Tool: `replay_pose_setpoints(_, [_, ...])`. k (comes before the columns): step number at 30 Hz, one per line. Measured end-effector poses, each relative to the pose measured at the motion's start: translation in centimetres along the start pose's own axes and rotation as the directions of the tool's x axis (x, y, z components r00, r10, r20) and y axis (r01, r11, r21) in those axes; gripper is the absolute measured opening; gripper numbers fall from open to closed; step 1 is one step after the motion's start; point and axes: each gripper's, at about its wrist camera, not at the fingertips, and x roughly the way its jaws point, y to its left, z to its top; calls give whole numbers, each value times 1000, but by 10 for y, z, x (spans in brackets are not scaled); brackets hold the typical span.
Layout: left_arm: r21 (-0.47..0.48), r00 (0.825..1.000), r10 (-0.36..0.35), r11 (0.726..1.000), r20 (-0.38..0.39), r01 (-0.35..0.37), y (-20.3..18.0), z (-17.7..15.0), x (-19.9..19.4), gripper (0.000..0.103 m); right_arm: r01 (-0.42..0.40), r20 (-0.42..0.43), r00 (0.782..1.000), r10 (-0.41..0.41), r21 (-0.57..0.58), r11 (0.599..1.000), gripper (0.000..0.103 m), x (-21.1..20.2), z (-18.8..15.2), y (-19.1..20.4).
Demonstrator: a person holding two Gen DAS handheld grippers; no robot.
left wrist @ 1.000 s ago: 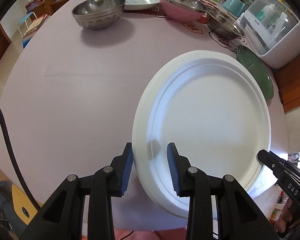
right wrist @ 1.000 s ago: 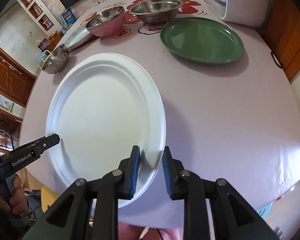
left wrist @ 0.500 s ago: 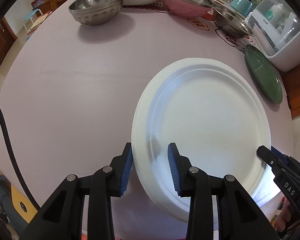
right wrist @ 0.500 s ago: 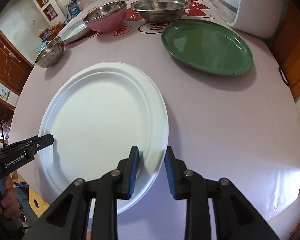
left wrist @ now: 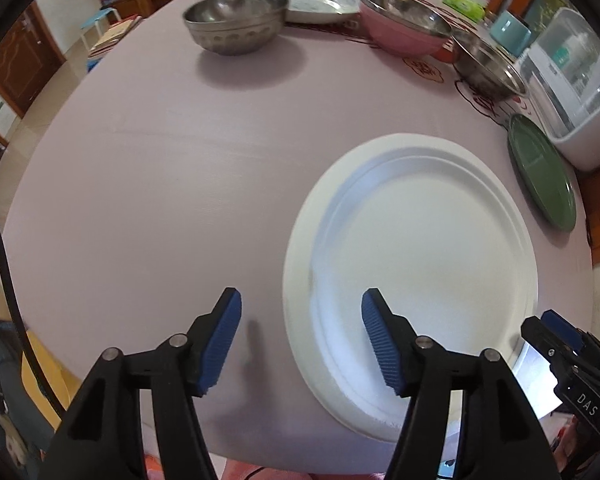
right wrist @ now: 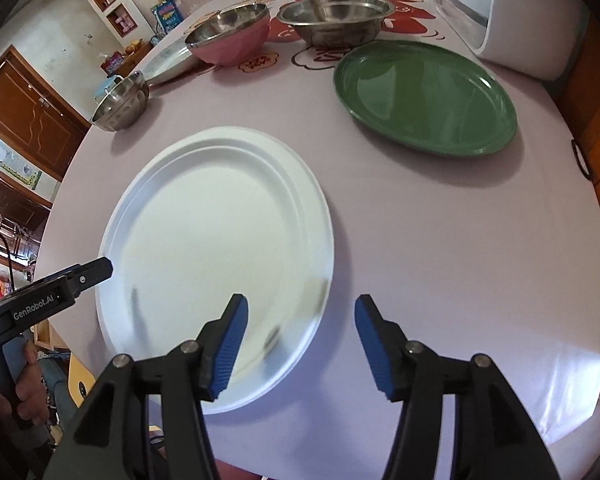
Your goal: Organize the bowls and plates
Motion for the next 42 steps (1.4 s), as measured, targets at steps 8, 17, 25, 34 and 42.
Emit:
replay_pose_setpoints(8, [-46,999,27,999,45,-25,6,-9,-33,70,-57,23,998,57,9,998,62,-16,6,-3])
replay_pose_setpoints(17, [23,989,-31,999,146,28,-2,-16,-86,78,-131,93,987,129,15,991,66,-33,19,6])
replay_pose_setpoints(25, [73,969,-48,997,241,32,-4,3,-132,80,-168,143,976,165,4,986,66,-46,39,19])
replay_pose_setpoints(34, [139,958,-84,989,274,47,14,40,-157,80,-163,190,969,156,22,986,67,-52,56,43])
replay_pose_setpoints(42, [255,961,-140,964,237,78,48,76,-158,81,-129,221,970,101,115,985,67,-44,67,84])
